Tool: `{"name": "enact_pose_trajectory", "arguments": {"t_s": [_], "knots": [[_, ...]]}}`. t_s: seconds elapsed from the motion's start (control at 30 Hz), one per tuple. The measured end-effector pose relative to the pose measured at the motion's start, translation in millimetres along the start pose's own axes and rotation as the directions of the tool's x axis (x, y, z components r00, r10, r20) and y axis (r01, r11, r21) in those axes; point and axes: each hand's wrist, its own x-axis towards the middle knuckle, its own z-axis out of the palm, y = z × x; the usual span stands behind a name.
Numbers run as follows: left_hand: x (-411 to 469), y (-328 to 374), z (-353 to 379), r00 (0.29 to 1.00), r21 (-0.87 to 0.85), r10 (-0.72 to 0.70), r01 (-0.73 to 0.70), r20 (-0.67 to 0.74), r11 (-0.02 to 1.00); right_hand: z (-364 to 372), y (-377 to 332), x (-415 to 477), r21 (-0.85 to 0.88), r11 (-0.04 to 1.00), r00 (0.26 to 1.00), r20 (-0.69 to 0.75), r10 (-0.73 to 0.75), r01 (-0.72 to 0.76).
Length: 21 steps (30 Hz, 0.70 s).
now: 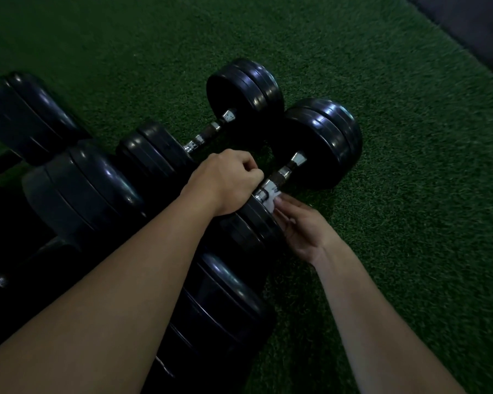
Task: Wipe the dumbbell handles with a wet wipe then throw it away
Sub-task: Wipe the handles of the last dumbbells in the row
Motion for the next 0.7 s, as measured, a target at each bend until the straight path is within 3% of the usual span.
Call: {"name": "enact_pose_trajectory", "arguments": {"t_s": [0.13,0.33,0.53,0.7], "knots": [[0,-1,1,1.000,-0.001,-0.001,0.001,-0.001,1.000,5,0,3,-0.015,0.999,0.996,-0.082,-0.041,0.040],[-1,1,1,1.000,-0.005,0.000,0.000,0.006,1.000,10,-2,17,0.287,0.926,0.957,-0.225,-0.184,0.246],[0,0,0,1.000,-0.003,-0.011,0.011,0.009,1.000,15,2,9,0.147,0.984,0.986,-0.141,-0.084,0.105],[-2,1,1,1.000,-0.002,-0.008,0.008,0.001,1.000,16,-16,20,0.149,0.979,0.984,-0.133,-0.116,0.136]]}}
